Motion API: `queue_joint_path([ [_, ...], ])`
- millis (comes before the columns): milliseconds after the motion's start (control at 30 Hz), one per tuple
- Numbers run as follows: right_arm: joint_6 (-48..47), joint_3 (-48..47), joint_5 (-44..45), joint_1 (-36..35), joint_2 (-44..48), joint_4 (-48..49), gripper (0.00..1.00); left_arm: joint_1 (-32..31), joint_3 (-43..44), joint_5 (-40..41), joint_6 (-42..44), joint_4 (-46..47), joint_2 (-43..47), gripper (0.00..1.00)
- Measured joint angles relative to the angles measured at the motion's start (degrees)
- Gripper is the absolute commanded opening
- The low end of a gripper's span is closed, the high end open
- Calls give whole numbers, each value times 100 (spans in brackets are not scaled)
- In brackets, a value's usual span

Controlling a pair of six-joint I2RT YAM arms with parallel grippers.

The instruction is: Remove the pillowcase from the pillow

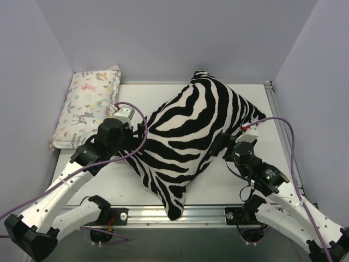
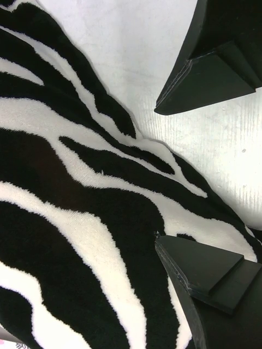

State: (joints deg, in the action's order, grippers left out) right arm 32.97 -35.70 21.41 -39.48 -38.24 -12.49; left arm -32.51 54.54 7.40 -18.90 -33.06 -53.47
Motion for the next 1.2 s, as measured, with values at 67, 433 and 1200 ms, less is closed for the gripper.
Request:
queue_joint_path([
  [67,0,0,2,0,0,-13,100,0,0,-48,-17,13,2,97],
  [433,-39,-13,-358,94,-302,2,100,-63,57,-286,-339,162,-155,97],
  [1200,1738,2223,-2651,1644,-1759,4339,100,-743,2201,1152,26,1370,-3348,98],
])
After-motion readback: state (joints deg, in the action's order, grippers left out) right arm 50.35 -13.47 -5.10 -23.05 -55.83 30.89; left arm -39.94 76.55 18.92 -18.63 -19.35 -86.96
